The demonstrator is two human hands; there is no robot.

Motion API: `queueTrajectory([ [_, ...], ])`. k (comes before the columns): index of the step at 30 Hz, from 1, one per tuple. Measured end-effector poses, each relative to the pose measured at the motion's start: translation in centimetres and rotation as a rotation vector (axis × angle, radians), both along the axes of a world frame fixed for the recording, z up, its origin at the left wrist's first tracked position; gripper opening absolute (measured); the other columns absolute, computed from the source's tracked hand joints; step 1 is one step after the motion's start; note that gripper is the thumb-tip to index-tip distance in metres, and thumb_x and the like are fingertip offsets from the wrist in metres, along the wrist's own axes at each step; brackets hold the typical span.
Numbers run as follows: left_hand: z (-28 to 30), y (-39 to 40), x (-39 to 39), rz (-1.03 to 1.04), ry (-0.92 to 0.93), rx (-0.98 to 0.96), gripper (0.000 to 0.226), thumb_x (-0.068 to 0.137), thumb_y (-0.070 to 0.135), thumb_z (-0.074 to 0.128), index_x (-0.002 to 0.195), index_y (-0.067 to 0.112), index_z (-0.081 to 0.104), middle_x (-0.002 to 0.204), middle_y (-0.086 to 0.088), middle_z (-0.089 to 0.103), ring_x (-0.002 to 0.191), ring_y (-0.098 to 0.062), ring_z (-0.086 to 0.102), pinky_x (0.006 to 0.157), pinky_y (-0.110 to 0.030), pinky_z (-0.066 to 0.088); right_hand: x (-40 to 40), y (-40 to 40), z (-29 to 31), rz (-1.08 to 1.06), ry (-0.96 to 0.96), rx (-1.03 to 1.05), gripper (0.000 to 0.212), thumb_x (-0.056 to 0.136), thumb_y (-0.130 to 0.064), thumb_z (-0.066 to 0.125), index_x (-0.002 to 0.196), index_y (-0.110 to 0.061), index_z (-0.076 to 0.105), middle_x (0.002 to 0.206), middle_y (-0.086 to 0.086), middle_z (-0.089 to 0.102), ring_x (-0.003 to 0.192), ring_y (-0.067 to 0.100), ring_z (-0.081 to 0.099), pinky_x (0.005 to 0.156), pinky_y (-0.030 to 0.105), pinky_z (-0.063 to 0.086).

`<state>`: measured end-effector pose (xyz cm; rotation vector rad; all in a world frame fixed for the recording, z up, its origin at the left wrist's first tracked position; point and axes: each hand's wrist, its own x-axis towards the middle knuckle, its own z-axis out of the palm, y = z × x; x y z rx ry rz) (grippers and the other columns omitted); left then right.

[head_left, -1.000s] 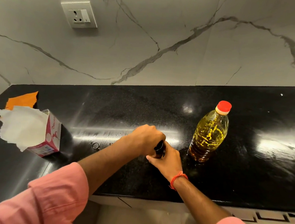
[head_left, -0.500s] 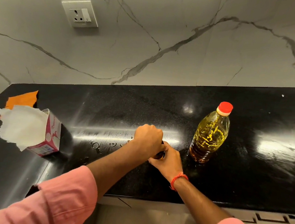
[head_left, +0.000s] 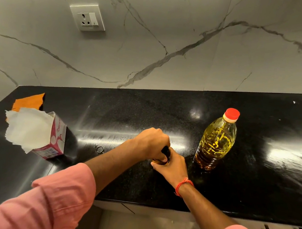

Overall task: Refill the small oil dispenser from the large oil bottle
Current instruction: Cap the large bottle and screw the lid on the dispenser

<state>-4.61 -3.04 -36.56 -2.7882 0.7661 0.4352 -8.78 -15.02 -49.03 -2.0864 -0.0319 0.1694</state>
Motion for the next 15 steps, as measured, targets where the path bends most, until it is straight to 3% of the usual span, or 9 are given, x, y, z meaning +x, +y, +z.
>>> queueTrajectory([
  [7, 0.43, -0.04, 0.43, -0.022, 0.041, 0.009, 0.045, 0.086, 0.052, 0.073, 0.119, 0.022, 0.072, 0.101, -0.001, 0.077, 0.087, -0.023, 0.071, 0.072, -0.038, 0.061, 0.41, -0.18, 0.00, 0.031, -0.001, -0.025, 0.039, 0.063, -0.034, 0.089, 0.096, -0.031, 0.068, 0.083, -0.012, 0.075, 0.082, 0.004, 0.071, 0.073, 0.027, 0.061],
  [12, 0.82, -0.15, 0.02, -0.010, 0.017, 0.018, 0.039, 0.084, 0.050, 0.075, 0.115, 0.025, 0.074, 0.097, -0.001, 0.076, 0.084, -0.025, 0.070, 0.061, -0.031, 0.049, 0.72, -0.12, -0.36, 0.038, -0.016, -0.048, 0.042, 0.061, -0.038, 0.090, 0.096, -0.031, 0.069, 0.082, -0.011, 0.075, 0.079, 0.007, 0.070, 0.068, 0.026, 0.059],
  [15, 0.78, -0.14, -0.30, 0.022, 0.011, -0.013, 0.044, 0.083, 0.053, 0.076, 0.119, 0.029, 0.073, 0.100, 0.000, 0.077, 0.087, -0.024, 0.071, 0.063, -0.031, 0.052, 0.71, -0.39, -0.68, 0.056, -0.022, -0.059, 0.044, 0.064, -0.038, 0.092, 0.100, -0.030, 0.068, 0.083, -0.011, 0.075, 0.079, 0.008, 0.070, 0.067, 0.025, 0.057],
])
